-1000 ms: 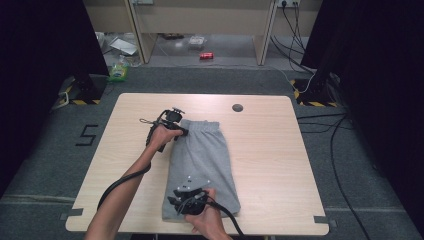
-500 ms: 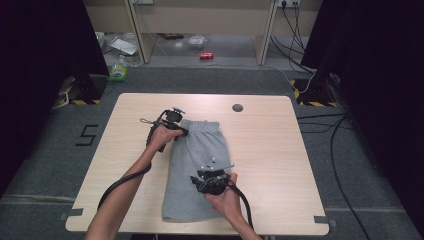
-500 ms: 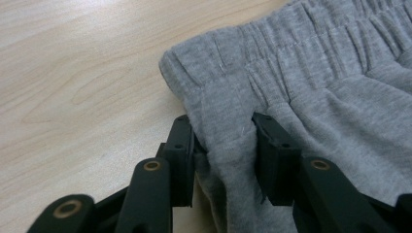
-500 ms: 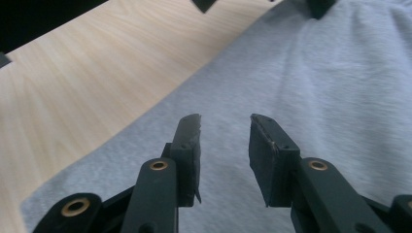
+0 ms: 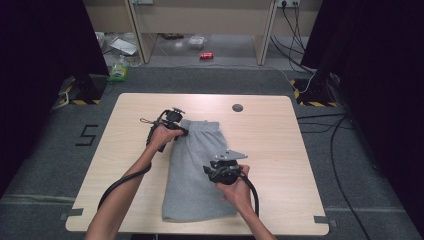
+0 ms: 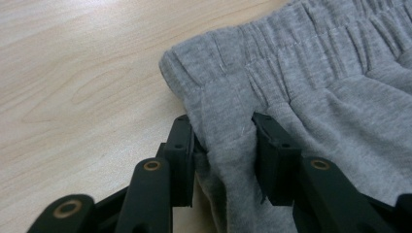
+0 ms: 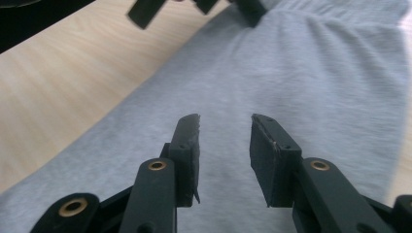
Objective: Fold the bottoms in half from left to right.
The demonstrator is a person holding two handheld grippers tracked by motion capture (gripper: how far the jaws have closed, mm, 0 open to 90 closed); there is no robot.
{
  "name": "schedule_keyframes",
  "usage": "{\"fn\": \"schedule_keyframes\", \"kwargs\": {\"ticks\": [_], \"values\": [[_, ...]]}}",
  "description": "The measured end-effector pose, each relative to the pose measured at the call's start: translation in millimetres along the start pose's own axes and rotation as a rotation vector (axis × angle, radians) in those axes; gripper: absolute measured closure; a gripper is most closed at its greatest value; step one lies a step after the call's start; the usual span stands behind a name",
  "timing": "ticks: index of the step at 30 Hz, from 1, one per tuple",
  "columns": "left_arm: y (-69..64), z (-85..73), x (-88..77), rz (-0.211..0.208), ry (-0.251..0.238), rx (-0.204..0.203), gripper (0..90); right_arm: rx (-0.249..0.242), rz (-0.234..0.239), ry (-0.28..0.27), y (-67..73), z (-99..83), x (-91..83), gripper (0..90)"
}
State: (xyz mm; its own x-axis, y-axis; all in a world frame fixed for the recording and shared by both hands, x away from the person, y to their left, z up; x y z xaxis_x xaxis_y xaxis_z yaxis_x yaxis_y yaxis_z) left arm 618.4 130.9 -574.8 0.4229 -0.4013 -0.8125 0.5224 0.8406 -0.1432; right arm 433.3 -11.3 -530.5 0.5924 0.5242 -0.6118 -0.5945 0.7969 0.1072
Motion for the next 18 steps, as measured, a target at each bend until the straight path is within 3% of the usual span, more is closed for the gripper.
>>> {"fn": "schedule_keyframes", "kwargs": {"ticks": [5, 18], "values": [[0.1, 0.0, 0.1, 0.000, 0.000, -0.001, 62.0, 0.020, -0.042, -0.001, -26.4, 4.8, 0.3, 63.4], [0.0, -0.1, 0.0, 0.001, -0.001, -0.003, 62.1, 0.062, -0.063, -0.008, -60.9, 15.8, 9.8, 61.8]]}}
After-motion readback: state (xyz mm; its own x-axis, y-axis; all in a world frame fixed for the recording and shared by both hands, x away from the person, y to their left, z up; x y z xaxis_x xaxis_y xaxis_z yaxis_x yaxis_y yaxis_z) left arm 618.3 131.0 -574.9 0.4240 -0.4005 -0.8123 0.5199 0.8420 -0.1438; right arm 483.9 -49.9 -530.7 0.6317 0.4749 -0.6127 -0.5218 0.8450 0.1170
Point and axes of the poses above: each handheld gripper's, and its own axes: x roughly forward along the jaws, z roughly out of its top, y roughly to its left, the point moved 10 cm from there along x, roughly forward along the jaws, and after that the axes turned 5 degrees about -z, right-handed, at the moved point
